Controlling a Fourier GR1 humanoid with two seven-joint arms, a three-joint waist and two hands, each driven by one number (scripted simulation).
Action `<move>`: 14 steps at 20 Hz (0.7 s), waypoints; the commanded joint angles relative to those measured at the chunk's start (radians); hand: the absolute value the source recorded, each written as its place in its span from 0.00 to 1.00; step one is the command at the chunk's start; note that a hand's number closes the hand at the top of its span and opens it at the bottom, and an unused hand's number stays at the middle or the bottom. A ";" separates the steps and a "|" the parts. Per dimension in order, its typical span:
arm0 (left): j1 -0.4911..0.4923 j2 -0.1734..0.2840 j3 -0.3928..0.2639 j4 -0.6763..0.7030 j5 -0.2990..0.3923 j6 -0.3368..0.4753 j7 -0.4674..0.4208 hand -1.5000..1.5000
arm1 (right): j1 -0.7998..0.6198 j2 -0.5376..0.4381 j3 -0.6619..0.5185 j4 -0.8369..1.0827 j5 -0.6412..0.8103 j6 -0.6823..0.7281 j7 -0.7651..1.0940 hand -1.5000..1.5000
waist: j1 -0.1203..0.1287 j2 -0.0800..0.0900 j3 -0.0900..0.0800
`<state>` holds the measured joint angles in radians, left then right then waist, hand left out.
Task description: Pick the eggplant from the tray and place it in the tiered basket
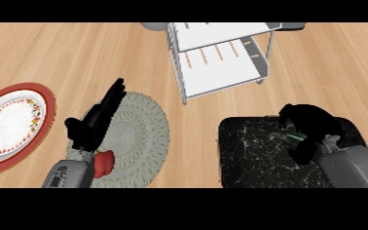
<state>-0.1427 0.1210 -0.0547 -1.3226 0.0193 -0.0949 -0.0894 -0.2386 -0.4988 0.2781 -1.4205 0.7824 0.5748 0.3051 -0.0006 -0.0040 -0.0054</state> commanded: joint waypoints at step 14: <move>0.004 -0.023 -0.037 -0.017 -0.020 -0.010 -0.010 0.50 | -0.383 -0.222 -0.499 0.558 -0.328 -0.187 -0.744 1.00 | 0.050 0.018 0.011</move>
<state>-0.1441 0.0973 -0.0877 -1.3331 0.0053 -0.1078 -0.1057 -0.5379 -0.7209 -0.1049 -0.9497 0.5914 0.3447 -0.3233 0.0479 0.0182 0.0057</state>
